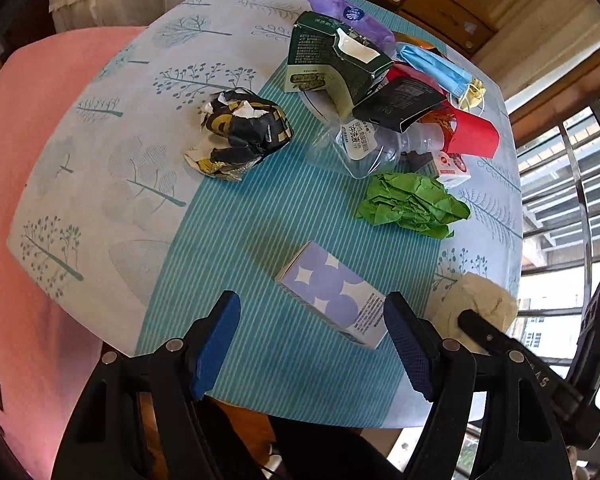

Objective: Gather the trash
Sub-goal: 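Grasp the white-purple carton with the left tool while the right tool grasps the cream tissue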

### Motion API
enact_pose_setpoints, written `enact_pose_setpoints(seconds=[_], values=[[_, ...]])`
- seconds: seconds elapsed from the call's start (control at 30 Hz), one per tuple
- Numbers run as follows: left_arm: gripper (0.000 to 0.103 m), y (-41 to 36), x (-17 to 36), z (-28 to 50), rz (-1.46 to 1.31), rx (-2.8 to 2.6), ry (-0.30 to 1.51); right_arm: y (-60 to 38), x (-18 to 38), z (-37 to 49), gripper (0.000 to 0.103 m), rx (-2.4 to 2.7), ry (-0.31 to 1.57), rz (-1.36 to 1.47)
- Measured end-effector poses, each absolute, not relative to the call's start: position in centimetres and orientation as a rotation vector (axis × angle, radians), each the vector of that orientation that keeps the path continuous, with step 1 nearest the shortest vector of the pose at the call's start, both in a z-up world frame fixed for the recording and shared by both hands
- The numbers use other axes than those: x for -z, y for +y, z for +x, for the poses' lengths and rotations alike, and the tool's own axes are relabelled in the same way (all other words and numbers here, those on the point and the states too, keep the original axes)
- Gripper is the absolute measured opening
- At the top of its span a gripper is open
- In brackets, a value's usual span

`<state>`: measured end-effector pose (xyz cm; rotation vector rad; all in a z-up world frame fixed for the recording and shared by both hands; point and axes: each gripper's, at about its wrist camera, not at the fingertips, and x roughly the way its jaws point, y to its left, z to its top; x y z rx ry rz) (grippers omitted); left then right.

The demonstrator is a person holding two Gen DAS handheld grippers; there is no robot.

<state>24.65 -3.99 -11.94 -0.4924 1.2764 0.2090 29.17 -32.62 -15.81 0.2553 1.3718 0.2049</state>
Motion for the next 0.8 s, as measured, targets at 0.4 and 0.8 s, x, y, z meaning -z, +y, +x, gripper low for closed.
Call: enact_pose_setpoints(seconds=[0.4, 0.8], values=[[0.076, -3.6, 14.7, 26.8, -0.754, -0.349, 1.327, -30.1, 18.1, 31.8, 0.038, -0.345, 1.346, 0.123], [0.047, -5.5, 19.1, 27.0, -0.746, -0.383, 1.449, -29.3, 17.5, 31.4, 0.037, -0.371, 1.345, 0.067]])
